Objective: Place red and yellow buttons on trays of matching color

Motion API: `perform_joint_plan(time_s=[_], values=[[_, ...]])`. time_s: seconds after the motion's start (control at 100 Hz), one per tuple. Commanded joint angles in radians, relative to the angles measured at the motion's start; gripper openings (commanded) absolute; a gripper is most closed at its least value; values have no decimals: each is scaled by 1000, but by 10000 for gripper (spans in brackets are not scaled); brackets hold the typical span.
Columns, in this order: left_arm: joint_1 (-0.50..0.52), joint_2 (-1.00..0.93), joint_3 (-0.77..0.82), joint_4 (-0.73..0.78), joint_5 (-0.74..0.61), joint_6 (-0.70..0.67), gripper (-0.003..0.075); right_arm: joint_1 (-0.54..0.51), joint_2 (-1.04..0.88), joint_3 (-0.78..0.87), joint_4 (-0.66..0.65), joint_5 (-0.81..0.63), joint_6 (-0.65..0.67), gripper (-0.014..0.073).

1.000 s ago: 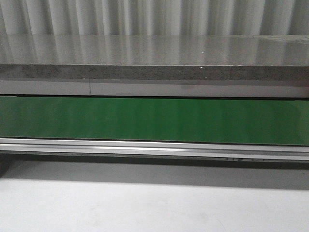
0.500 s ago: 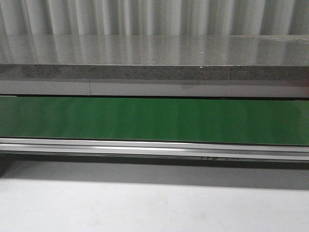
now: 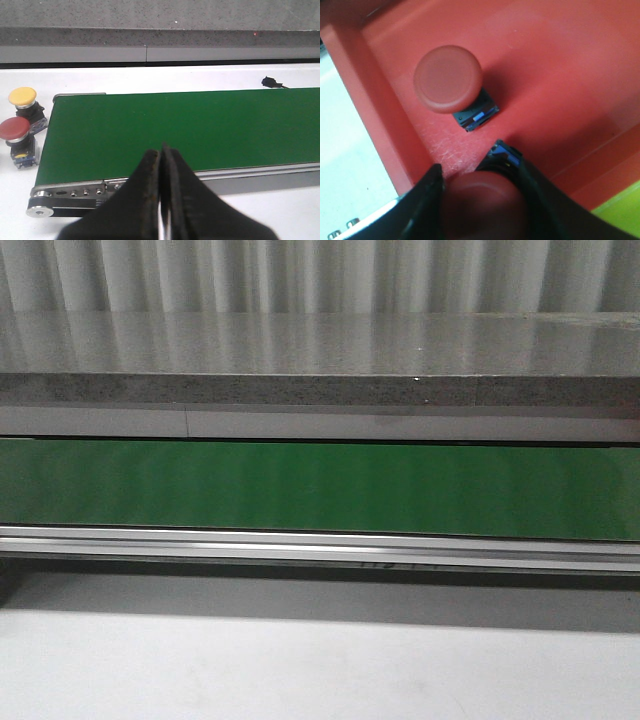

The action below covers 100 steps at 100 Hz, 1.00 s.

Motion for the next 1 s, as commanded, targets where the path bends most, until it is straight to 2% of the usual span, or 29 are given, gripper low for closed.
perform_joint_plan(time_s=[0.0, 0.17, 0.22, 0.27, 0.42, 0.51, 0.58, 0.73, 0.75, 0.99], values=[[-9, 3, -27, -17, -66, 1, -20, -7, -39, -34, 10, -65, 0, 115], [-9, 3, -27, -17, -66, 1, -20, -7, -38, -34, 12, -66, 0, 477], [-9, 3, -27, -17, -66, 1, -20, -7, -38, -34, 12, -66, 0, 528], [-9, 3, -27, -17, -66, 1, -20, -7, -38, -34, 12, -67, 0, 534], [-9, 3, -27, -17, -66, 1, -20, -7, -60, -34, 13, -63, 0, 491], [-9, 3, -27, -17, -66, 1, -20, -7, -98, -27, 13, -50, -1, 421], [-9, 3, -27, -17, -66, 1, -20, -6, -135, -24, 13, -23, -1, 309], [-9, 3, -27, -17, -66, 1, -20, 8, -218, -4, 12, 8, -10, -49], [-9, 3, -27, -17, -66, 1, -20, 12, -229, -2, 12, 9, -19, -70], [-9, 3, -27, -17, -66, 1, -20, 71, -345, 4, 12, 108, -77, -66]])
